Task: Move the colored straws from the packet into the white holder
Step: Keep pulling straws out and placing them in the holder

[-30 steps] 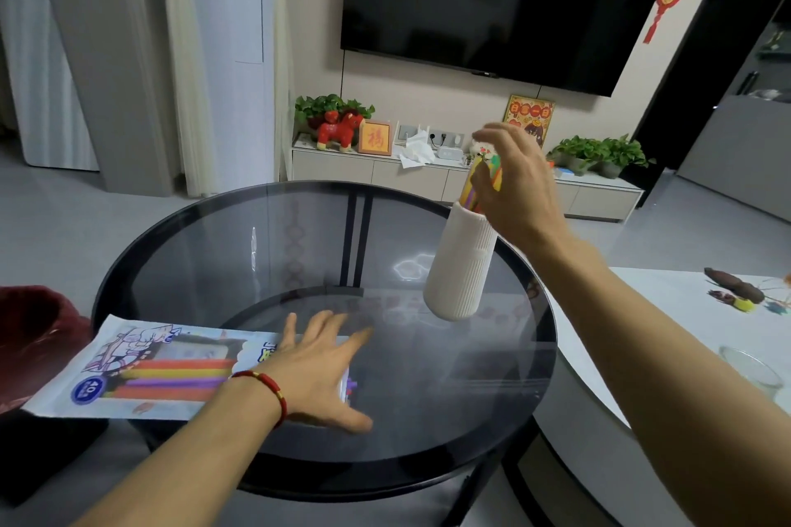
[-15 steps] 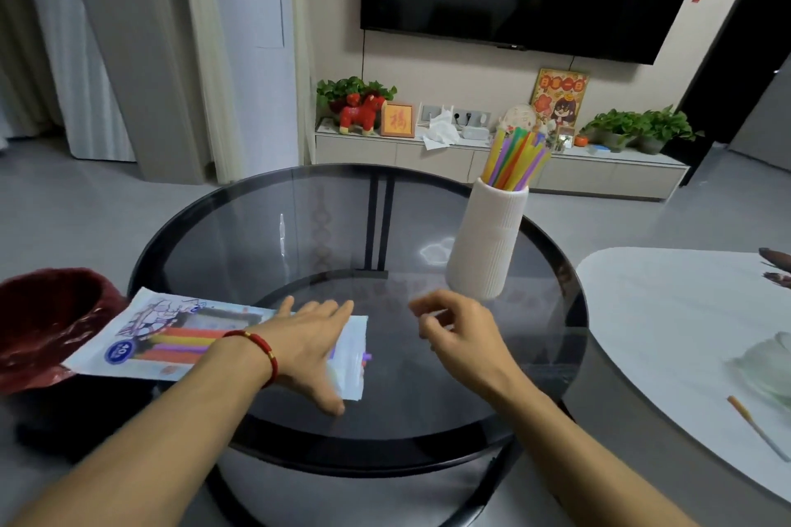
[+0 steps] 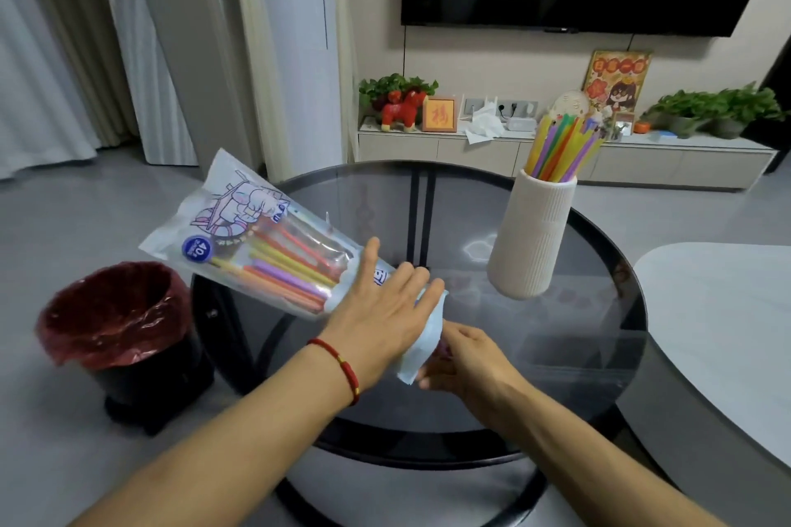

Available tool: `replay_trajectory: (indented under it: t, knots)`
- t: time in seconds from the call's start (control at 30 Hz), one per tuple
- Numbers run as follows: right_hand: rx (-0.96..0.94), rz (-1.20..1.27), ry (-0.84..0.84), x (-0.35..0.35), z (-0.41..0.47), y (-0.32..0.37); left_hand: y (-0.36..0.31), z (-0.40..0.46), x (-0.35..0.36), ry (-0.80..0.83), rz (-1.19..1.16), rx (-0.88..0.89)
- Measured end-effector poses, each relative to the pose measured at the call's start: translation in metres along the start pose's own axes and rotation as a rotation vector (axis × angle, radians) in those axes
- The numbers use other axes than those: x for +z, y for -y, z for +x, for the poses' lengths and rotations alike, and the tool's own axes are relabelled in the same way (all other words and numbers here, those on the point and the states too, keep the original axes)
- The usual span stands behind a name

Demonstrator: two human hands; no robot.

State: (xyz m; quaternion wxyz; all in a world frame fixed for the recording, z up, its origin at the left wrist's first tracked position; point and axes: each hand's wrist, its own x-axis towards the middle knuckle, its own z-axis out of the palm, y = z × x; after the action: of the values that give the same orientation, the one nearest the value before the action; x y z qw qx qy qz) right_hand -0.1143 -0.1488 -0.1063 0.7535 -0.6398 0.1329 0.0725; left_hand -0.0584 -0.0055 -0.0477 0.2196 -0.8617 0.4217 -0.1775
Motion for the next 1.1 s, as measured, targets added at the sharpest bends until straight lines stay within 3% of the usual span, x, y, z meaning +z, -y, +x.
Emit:
replay_trajectory:
  t: [0.17,0.37,0.67,0.8,0.93,1.1]
  knots:
    - [-0.114,-0.085,-0.092,-0.012,0.002,-0.01,0.005,-0.007,0.011,-0.008,-0.064,-0.042]
    - [-0.377,-0.332,-0.335,-0.033,0.001,0.002,0.013,-0.011,0.031,0.127,-0.3,-0.123]
    - [-0.484,-0.345,-0.424,-0.085,-0.014,0.034,0.017,-0.006,0.044,0.255,-0.446,-0.157]
    - [-0.566,-0.473,-0.453,-0.102,-0.039,0.053,0.018,-0.004,0.047,0.363,-0.519,-0.134]
    - [-0.645,-0.551,-0.421,-0.104,-0.064,0.068,0.001,0.008,0.034,0.218,-0.728,-0.155]
    - [-0.759,-0.471,-0.404,-0.101,-0.075,0.079,-0.017,0.024,0.03,0.062,-0.779,-0.129]
